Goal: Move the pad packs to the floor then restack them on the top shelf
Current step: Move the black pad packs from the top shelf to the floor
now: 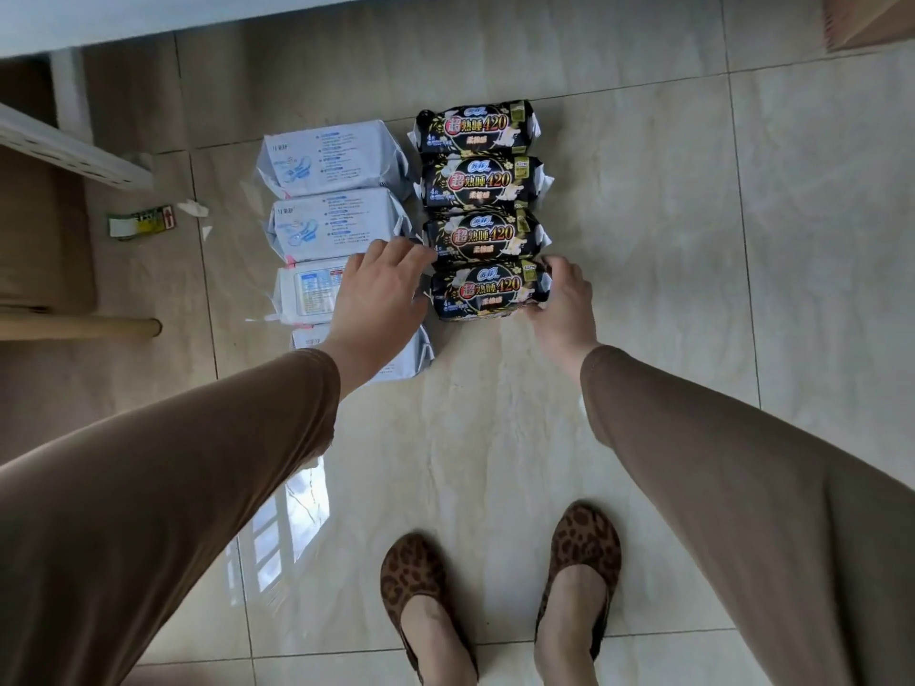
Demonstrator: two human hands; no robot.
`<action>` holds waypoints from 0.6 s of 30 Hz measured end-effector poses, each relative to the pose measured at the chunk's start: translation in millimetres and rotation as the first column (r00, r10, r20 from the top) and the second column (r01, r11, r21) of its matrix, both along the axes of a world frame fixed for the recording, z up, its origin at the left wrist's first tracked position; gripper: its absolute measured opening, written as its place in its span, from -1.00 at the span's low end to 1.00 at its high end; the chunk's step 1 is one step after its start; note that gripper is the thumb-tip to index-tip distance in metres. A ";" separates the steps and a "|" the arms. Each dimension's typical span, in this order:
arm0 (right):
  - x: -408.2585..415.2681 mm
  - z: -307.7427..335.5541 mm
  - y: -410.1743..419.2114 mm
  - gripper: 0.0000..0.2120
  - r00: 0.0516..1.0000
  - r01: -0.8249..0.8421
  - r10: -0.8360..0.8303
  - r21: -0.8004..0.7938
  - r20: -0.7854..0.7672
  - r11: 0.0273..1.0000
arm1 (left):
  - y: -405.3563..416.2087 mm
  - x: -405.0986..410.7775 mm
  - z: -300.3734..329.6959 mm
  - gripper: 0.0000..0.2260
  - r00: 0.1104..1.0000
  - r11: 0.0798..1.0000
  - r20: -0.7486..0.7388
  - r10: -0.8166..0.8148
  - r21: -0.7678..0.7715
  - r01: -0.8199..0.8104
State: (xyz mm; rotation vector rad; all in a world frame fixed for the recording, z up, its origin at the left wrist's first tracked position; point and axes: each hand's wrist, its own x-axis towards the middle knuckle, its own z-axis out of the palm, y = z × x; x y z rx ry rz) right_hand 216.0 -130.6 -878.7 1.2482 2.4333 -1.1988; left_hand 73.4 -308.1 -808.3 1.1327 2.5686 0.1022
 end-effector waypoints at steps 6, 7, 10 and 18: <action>30.5 64.4 -0.8 -0.43 0.995 0.032 -0.027 -0.055 0.099 0.998 | -3.2 16.4 51.5 -0.65 0.994 0.996 0.081 0.076 -0.061 -0.071; 36.5 83.6 -0.7 -0.47 0.995 0.030 -0.024 -0.063 0.093 0.998 | -2.2 19.1 67.6 -0.64 0.991 0.993 0.099 0.087 -0.087 -0.079; 49.2 154.5 3.1 -0.54 0.997 -0.013 0.019 -0.075 0.080 0.997 | 5.0 26.6 127.8 -0.62 0.986 0.988 0.133 0.098 -0.133 -0.080; 39.8 411.2 45.4 -0.61 0.983 -0.183 0.181 0.026 0.040 0.983 | 45.5 31.7 352.1 -0.59 0.984 0.997 0.163 0.074 -0.019 -0.072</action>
